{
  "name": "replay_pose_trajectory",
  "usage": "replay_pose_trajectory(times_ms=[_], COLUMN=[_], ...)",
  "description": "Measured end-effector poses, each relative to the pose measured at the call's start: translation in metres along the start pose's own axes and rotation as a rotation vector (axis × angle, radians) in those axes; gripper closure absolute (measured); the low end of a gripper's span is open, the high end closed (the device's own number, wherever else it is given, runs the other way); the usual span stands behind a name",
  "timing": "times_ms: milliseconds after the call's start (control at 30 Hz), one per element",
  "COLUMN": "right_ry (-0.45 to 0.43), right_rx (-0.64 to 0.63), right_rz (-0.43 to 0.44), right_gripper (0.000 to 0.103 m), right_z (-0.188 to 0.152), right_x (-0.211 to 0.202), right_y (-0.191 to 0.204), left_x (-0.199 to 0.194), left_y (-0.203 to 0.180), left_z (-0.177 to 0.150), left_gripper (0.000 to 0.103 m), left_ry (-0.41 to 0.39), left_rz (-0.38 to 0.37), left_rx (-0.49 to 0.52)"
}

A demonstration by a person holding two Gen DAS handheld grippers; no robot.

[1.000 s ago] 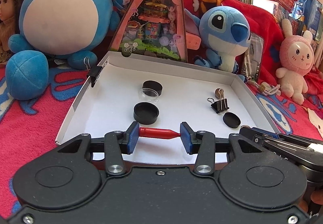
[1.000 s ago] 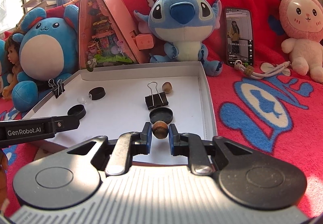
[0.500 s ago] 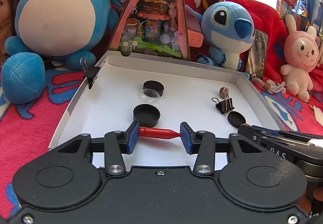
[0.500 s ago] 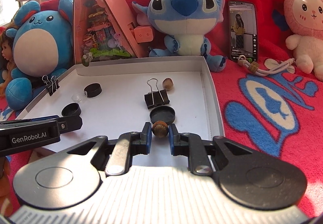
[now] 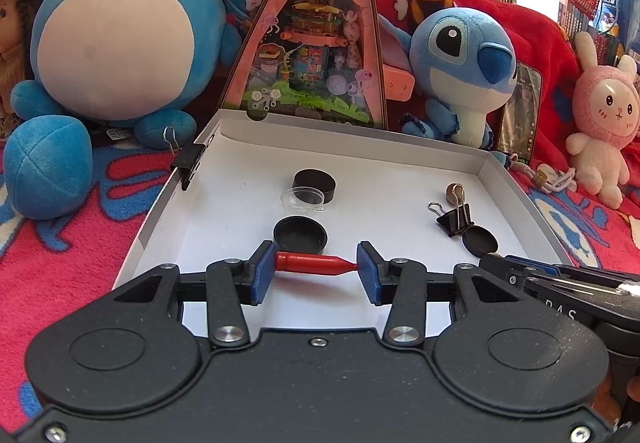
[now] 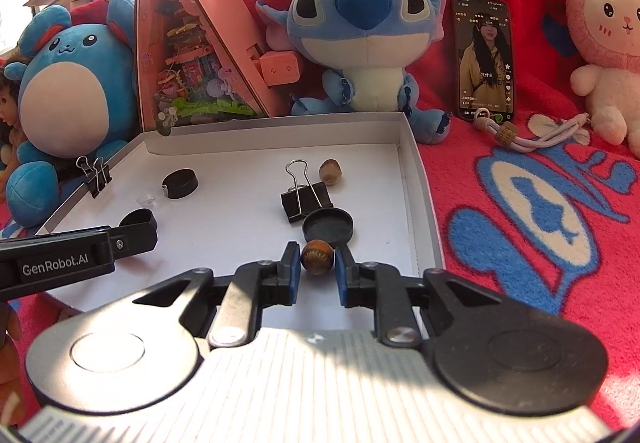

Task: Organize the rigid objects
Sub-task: 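Lower and open the left tool to drop the crayon while the right tool drops the acorn, then withdraw both tools from the box toward the black lid and blue hair clip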

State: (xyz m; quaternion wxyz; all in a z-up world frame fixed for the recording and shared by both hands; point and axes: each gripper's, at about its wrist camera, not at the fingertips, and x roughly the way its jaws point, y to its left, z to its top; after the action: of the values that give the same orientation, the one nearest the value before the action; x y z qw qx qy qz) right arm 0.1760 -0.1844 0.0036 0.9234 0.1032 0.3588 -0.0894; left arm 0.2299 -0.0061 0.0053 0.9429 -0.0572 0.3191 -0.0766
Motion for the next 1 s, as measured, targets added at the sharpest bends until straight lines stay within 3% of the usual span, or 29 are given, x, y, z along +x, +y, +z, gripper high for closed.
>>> replay_pose_trajectory(times_ms=[100,133,200,333,533,1000], right_ry=[-0.005,-0.009,-0.019,-0.040,-0.064,-0.147], right_rx=[0.009,0.007,-0.002,-0.020,-0.049,-0.117], right_rz=[0.008,0.010,0.010,0.017,0.035,0.080], right_gripper=[0.067,0.058,0.055,0.041,0.030,0.019], right_z=[-0.001,-0.001,-0.002,-0.002,-0.003,-0.019], right_x=[-0.003,-0.005,-0.008,-0.018,-0.036,-0.088], right_y=[0.000,0.001,0.002,0.005,0.006,0.003], left_x=[-0.006,-0.008,-0.014,-0.028,-0.054,-0.111], left_y=[-0.002,-0.002,-0.002,-0.003,-0.004,-0.008], left_z=[0.000,0.000,0.000,-0.001,-0.005,-0.027], left_gripper=[0.055,0.052,0.047,0.037,0.029,0.029], left_ry=[-0.011,-0.014,-0.019,-0.030,-0.049,-0.087], left_rz=[0.003,0.001,-0.002,0.001,-0.035,-0.112], left_rx=[0.014,0.018,0.028,0.049,0.070,0.067])
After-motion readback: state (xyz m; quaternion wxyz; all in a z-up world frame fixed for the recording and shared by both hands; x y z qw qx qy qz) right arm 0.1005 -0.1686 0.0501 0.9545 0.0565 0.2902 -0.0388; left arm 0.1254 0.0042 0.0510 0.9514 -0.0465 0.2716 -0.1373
